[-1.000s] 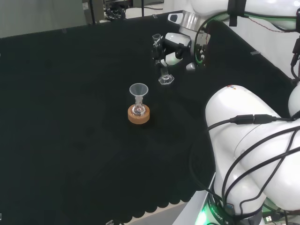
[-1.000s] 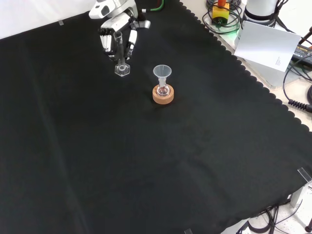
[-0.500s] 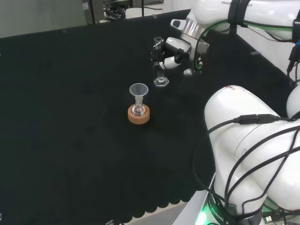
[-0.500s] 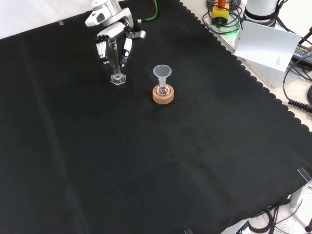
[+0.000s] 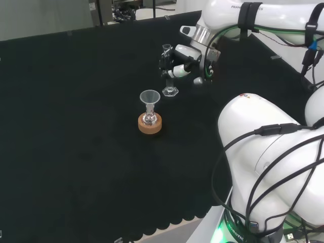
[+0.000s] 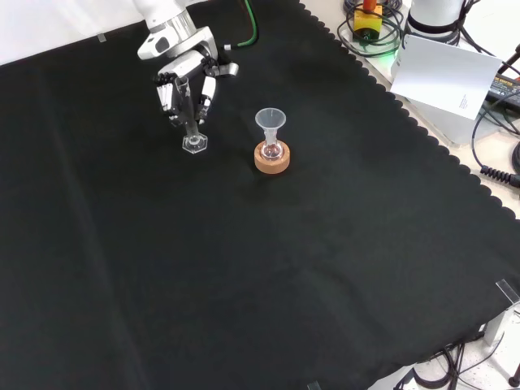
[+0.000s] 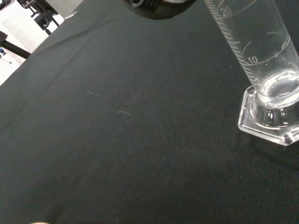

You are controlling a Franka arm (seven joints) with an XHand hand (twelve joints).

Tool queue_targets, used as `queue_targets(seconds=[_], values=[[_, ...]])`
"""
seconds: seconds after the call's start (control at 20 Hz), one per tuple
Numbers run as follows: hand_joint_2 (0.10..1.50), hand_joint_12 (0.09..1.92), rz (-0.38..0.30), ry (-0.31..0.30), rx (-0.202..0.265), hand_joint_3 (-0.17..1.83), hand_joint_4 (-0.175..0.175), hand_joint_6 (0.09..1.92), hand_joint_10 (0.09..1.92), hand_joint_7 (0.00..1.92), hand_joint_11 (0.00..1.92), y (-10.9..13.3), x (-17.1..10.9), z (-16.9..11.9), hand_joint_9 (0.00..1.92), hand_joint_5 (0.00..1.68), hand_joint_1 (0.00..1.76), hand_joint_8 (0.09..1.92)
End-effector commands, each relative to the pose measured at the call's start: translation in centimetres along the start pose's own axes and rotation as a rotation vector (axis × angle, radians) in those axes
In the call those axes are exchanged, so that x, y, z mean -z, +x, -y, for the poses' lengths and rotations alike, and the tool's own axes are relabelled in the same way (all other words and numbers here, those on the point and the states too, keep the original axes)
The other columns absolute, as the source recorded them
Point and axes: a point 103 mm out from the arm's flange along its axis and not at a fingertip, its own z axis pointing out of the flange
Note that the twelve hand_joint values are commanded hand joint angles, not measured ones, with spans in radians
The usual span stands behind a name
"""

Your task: Put the graduated cylinder back on the table.

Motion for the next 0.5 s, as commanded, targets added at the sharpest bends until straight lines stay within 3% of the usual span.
queue_targets(seconds=[0.05,0.3,0.5], values=[[1.10,0.77,-0.022,0.002,-0.008,0.00,0.042,1.00,0.09,1.04,1.25,-0.51,-0.79,-0.21,1.44,1.00,1.22,0.91],[1.10,0.77,-0.034,0.007,-0.008,0.00,0.042,1.00,0.09,1.04,1.25,-0.55,-0.87,-0.15,1.44,1.00,1.22,0.91],[1.11,0.79,-0.091,0.006,0.006,0.00,0.041,1.04,0.09,1.01,1.23,-0.89,-0.88,-0.01,1.42,0.98,1.22,0.97]])
